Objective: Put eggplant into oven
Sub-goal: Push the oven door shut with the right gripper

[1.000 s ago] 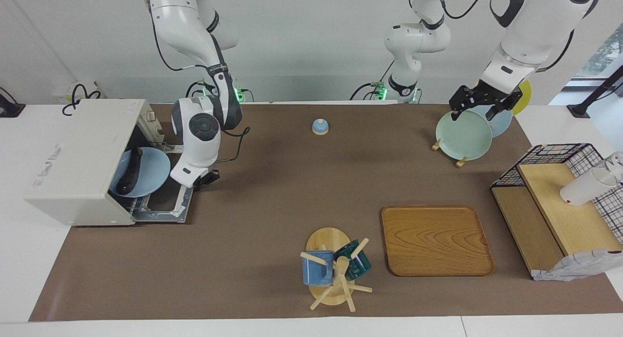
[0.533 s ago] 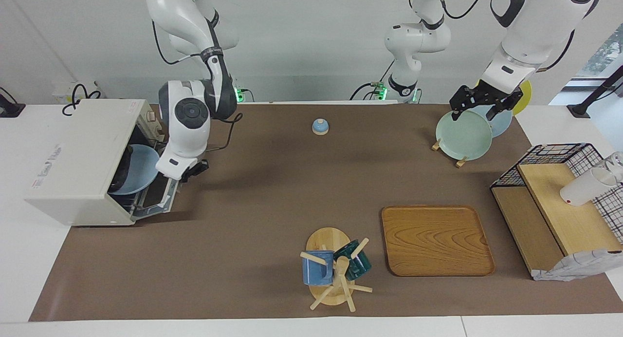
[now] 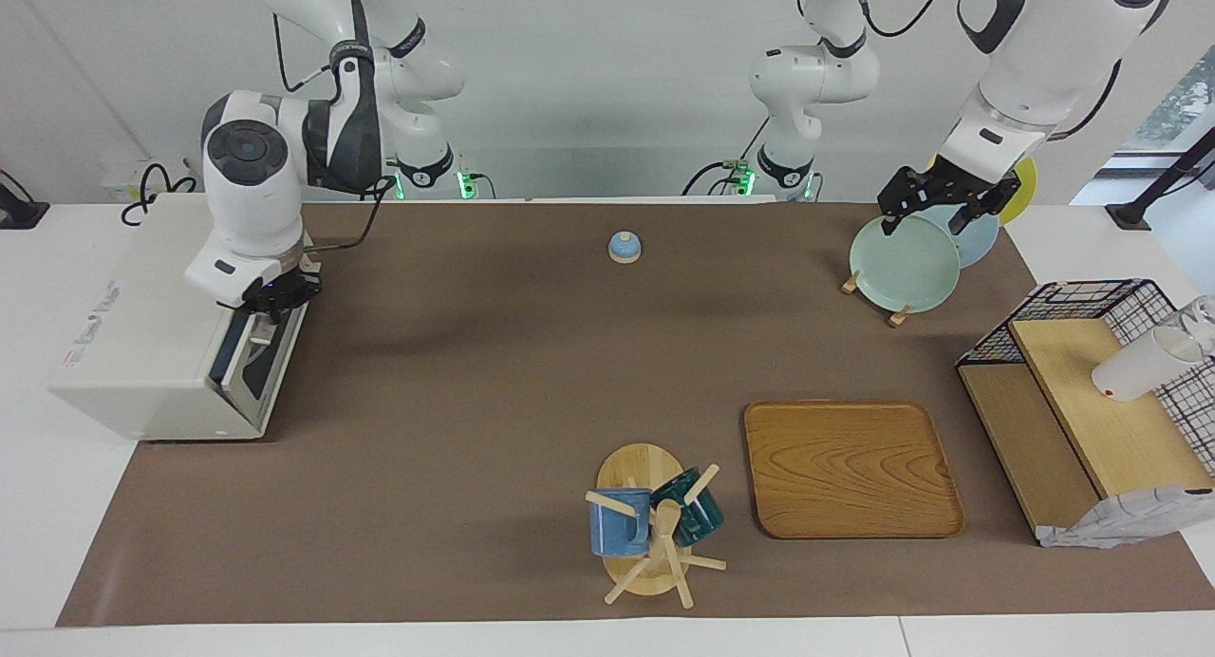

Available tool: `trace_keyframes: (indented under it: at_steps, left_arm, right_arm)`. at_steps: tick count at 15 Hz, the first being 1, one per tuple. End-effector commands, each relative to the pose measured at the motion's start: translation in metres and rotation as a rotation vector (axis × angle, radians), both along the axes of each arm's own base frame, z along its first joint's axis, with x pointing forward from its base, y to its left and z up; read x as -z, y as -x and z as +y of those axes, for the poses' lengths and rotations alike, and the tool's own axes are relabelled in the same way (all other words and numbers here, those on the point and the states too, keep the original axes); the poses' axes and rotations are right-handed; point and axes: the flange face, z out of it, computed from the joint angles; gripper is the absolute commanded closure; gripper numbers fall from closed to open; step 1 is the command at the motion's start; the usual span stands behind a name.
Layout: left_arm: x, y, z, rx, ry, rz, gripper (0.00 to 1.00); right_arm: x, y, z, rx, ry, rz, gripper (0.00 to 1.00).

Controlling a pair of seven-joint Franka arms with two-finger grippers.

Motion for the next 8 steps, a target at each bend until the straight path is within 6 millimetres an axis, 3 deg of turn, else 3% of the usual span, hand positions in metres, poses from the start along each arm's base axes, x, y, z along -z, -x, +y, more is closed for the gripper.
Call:
trace_keyframes:
  at_steps: [1, 4, 6, 8]
  left_arm:
    - [-0.004, 0.0, 0.003, -0.004, 0.008, 0.011, 0.0]
    - [-0.004, 0.0, 0.002, -0.006, 0.008, 0.011, 0.0]
    - [-0.004, 0.0, 0.001, -0.001, 0.008, 0.013, 0.0]
    - [-0.004, 0.0, 0.001, -0.001, 0.008, 0.013, 0.0]
  right_arm:
    - [-0.035, -0.002, -0.004, 0.062, -0.1, 0.02, 1.0]
    - [-0.096, -0.004, 0.0, 0.106, -0.15, 0.012, 0.99]
    - [-0.123, -0.002, 0.009, 0.109, -0.175, -0.002, 0.98]
    - [-0.133, -0.002, 0.021, 0.139, -0.228, -0.005, 0.98]
